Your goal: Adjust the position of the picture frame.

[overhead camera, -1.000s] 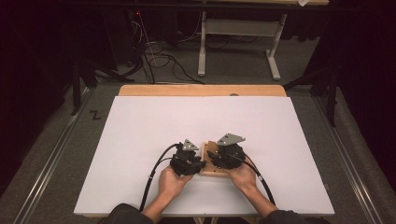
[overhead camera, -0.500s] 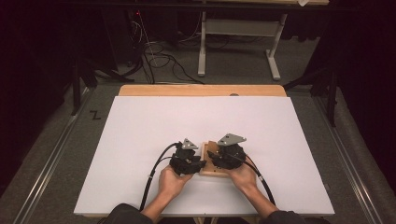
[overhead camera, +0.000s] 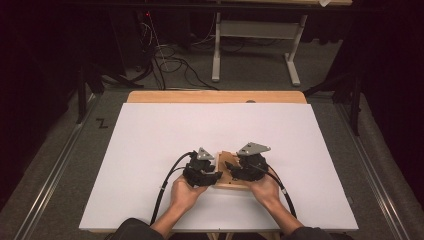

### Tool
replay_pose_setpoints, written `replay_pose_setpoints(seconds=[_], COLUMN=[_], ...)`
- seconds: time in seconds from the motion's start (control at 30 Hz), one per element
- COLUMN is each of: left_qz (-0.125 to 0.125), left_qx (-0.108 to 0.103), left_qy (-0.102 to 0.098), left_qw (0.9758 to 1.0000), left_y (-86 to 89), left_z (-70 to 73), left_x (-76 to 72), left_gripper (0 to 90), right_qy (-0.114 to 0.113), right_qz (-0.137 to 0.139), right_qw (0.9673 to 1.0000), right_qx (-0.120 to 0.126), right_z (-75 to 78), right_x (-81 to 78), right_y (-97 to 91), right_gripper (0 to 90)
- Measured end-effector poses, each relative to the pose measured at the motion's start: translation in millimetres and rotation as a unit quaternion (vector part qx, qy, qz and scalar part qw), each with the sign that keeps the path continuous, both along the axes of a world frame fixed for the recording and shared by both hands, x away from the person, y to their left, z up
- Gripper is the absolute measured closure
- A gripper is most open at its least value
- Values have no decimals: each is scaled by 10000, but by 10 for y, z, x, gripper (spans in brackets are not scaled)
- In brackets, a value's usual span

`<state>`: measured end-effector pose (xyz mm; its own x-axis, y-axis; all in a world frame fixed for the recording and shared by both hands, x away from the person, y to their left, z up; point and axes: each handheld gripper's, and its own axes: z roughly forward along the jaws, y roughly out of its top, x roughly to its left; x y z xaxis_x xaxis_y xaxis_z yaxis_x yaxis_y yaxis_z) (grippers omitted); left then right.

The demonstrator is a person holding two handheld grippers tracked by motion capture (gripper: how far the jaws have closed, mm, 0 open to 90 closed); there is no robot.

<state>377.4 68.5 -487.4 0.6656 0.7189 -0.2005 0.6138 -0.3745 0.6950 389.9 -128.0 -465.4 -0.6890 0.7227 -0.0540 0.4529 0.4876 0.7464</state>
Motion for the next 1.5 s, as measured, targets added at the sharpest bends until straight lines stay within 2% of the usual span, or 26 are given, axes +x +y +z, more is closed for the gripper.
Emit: replay_pose_setpoints(seconds=[0.17, 0.27, 0.43, 0.77, 0.8, 0.83, 0.87, 0.9, 1.13, 1.23, 1.3, 1.33, 1.4, 1.47, 1.5], left_qz=[-49, -101, -133, -119, -100, -109, -109, -160, -199, -432, -451, -452, -445, -507, -507], left_qx=[15, 68, 69, -17, 11, 140, 140, 242, 284, 300, 275, 223, 266, 221, 221], left_qy=[-98, -141, -194, -13, -13, -105, -105, -176, -16, 143, 162, 263, 271, 417, 417], left_qw=[9999, 9998, 9997, 9999, 9999, 9998, 9998, 9994, 9994, 9985, 9985, 9984, 9983, 9976, 9976], left_y=[-4, -27, -78, -103, -110, -122, -122, -153, -144, -140, -140, -133, -131, -128, -128], left_z=[44, 76, 114, 116, 125, 138, 138, 164, 229, 286, 304, 330, 344, 362, 362], left_x=[0, 3, 41, 141, 145, 147, 147, 148, 246, 322, 346, 383, 400, 453, 453], left_gripper=[593, 590, 587, 584, 584, 582, 581, 578, 568, 553, 548, 544, 537, 526, 525], right_qy=[-78, -120, -45, 221, 248, 239, 264, 286, 348, 346, 344, 389, 399, 428, 428], right_qz=[-12, 20, -96, -222, -221, -202, -191, -193, -157, -147, -137, -141, -105, -70, -70], right_qw=[9999, 9999, 9999, 9994, 9993, 9994, 9993, 9992, 9990, 9990, 9990, 9988, 9988, 9988, 9988], right_qx=[76, 24, 70, 162, 165, 168, 188, 206, 231, 244, 239, 269, 249, 211, 211], right_z=[37, 48, 24, -74, -84, -92, -96, -97, -108, -123, -127, -142, -151, -164, -164], right_x=[-54, -82, -119, -145, -148, -147, -151, -156, -157, -143, -142, -140, -138, -143, -143], right_y=[-135, -225, -389, -631, -638, -647, -653, -657, -671, -677, -676, -668, -665, -650, -650], right_gripper=[517, 546, 554, 556, 556, 556, 555, 555, 554, 554, 554, 554, 554, 554, 554])
